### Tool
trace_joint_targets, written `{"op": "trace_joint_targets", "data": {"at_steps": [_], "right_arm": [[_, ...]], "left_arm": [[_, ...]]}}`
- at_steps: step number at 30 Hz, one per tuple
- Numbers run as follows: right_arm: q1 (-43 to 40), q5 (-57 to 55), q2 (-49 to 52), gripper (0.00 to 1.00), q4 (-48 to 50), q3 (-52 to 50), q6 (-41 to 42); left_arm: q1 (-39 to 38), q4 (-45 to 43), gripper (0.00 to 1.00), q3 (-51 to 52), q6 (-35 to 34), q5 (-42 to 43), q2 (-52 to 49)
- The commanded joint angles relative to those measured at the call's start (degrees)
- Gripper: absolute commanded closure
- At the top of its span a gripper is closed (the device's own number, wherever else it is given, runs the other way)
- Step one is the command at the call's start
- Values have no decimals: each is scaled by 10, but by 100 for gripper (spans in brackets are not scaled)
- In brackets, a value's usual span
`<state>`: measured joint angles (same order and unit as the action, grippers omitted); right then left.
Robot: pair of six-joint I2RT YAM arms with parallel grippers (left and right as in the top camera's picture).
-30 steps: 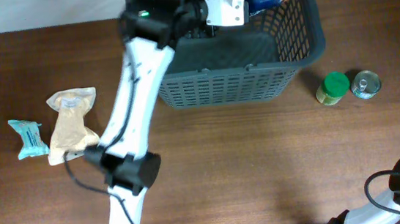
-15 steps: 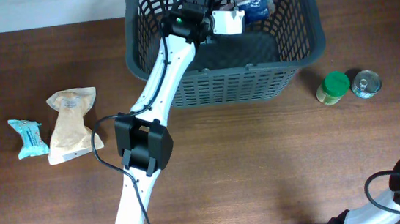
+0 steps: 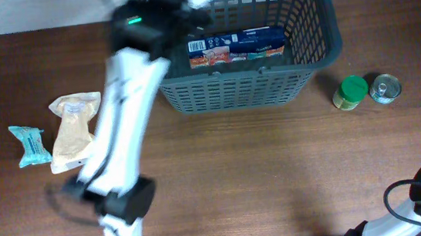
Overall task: Pack container
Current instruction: 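Lower the blue box into the basket and open the left gripper, then grasp the beige snack pouch with the left gripper and lift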
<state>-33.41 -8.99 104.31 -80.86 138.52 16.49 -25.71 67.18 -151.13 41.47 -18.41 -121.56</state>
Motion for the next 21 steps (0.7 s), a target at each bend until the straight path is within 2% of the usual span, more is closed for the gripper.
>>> {"op": "trace_joint_targets", "data": {"at_steps": [1,5,6,7,10,12,14,17,19,21], "right_arm": [[0,-7,3,1,0,0,5],[0,-7,3,1,0,0,5],[0,-7,3,1,0,0,5],[0,-7,3,1,0,0,5],[0,-7,3,1,0,0,5],[0,-7,3,1,0,0,5],[0,-7,3,1,0,0,5],[0,-7,3,1,0,0,5],[0,-7,3,1,0,0,5],[0,-7,3,1,0,0,5]], "left_arm": [[63,40,1,-16,-96,-43,99],[158,110,1,-16,-192,-43,127],[187,139,5,-15,-212,-36,125],[220,172,9,-10,-231,-17,118],[316,248,9,26,-243,95,85],[374,248,9,90,-243,203,53],[405,242,9,142,-253,241,30],[430,219,11,216,-269,242,-3],[434,190,17,264,-269,240,-21],[434,157,18,311,-282,215,-34]]}}
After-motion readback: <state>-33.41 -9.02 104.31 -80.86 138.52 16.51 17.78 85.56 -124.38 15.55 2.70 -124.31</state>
